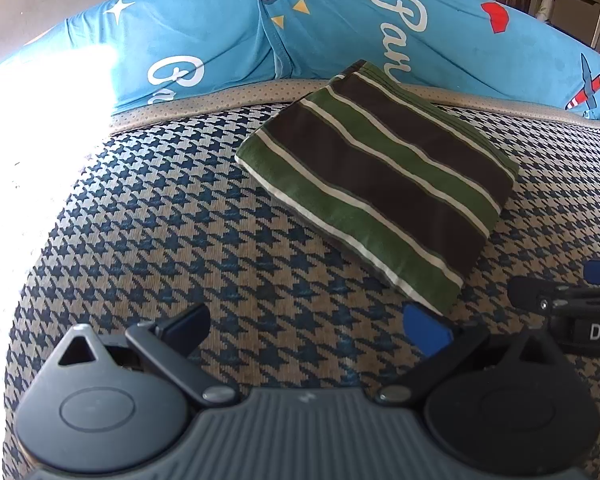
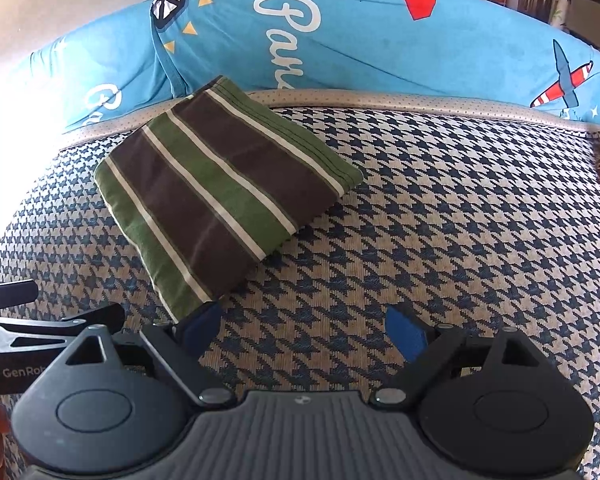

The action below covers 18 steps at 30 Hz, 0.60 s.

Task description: Fold clothes

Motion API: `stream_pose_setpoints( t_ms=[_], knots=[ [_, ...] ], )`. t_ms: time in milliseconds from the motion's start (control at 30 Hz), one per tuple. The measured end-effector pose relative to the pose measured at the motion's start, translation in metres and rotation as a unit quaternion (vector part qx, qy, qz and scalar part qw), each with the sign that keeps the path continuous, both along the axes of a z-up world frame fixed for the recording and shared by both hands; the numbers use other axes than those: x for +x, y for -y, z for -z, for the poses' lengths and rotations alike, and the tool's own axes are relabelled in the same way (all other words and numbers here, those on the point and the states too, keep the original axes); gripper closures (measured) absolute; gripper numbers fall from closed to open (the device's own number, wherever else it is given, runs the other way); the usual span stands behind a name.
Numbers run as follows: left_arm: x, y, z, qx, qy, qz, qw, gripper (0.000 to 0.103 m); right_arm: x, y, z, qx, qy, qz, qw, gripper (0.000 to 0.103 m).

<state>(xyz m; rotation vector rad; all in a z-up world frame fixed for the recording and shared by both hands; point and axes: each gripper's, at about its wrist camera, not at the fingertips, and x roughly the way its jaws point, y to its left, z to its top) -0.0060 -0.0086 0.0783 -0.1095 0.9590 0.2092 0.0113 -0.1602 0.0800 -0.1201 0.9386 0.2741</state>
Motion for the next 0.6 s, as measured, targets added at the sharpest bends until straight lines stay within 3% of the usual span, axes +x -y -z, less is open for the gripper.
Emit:
stream_pose_setpoints(
  t_ms=[600],
  knots=[
    [0.002, -0.003, 0.004, 0.013, -0.01, -0.016, 0.9997, 0.0, 0.003, -0.002, 0.015, 0.006, -0.045, -0.003, 0.999, 0.013]
  ],
)
